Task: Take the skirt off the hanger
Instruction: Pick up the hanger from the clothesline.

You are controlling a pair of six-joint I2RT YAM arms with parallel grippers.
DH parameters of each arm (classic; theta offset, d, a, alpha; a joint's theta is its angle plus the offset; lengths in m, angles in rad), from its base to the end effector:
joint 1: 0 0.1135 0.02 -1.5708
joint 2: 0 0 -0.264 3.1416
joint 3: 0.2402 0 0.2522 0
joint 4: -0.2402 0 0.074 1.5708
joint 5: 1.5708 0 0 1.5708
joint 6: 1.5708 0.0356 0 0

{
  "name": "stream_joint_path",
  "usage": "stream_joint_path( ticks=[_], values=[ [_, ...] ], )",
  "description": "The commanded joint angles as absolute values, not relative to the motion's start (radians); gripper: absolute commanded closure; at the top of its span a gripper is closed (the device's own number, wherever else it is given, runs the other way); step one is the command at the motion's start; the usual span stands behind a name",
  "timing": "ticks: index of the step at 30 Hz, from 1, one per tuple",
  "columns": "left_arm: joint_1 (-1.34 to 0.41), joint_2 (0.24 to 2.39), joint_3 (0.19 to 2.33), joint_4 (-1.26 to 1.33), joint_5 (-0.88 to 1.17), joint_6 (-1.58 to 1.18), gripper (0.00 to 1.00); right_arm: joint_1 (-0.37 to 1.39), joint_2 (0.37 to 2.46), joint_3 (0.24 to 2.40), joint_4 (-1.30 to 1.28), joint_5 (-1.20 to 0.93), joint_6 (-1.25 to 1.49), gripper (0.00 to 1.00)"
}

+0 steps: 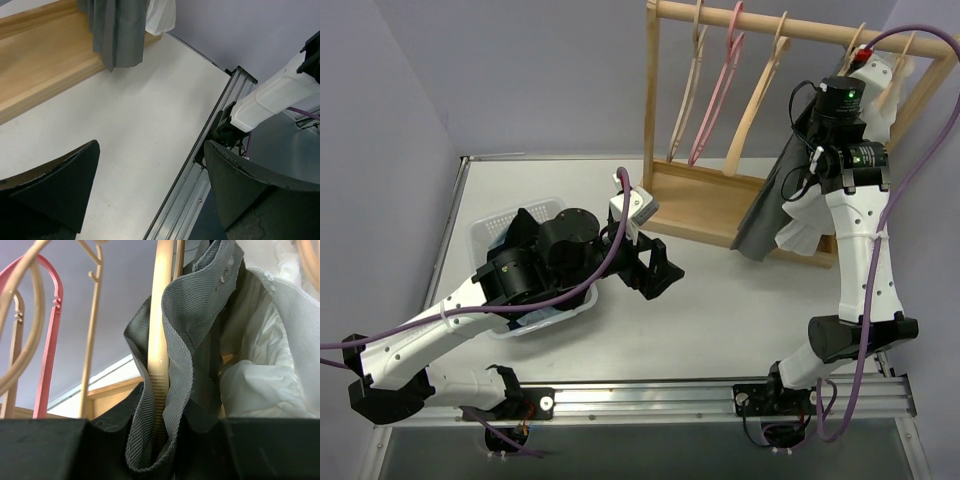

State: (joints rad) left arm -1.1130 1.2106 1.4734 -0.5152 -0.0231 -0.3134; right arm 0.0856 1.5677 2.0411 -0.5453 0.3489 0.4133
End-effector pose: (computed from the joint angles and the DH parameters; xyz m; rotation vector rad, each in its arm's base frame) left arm 0.1130 -0.2275 0.4548 0.7383 1.7916 -0.9654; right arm 0.3169 0.0150 0.5349 0.5256 1.5527 0.0953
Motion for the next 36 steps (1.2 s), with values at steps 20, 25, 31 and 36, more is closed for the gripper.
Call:
stream_joint_path(
  ticks=[20,25,31,36],
  values=[
    [-1.118,1.190,1.517,-0.453,-0.002,-0.344,0.05,0.077,1.348,1.841,-0.170,0.164,0.446,1.00],
    [-1.118,1.175,1.508,-0.442,0.000,-0.353,0.05,0.071,1.325,1.792,-0.094,0.127,0.452,1.00],
    [-1.118,1.155,1.471,-0.422,0.000,-0.357,0.05,0.063,1.298,1.758,-0.035,0.071,0.497,1.00],
    [-1.118,1.155,1.466,-0.403,0.037,-0.353,0.04,0.058,1.250,1.712,0.012,0.058,0.482,1.00]
  ],
)
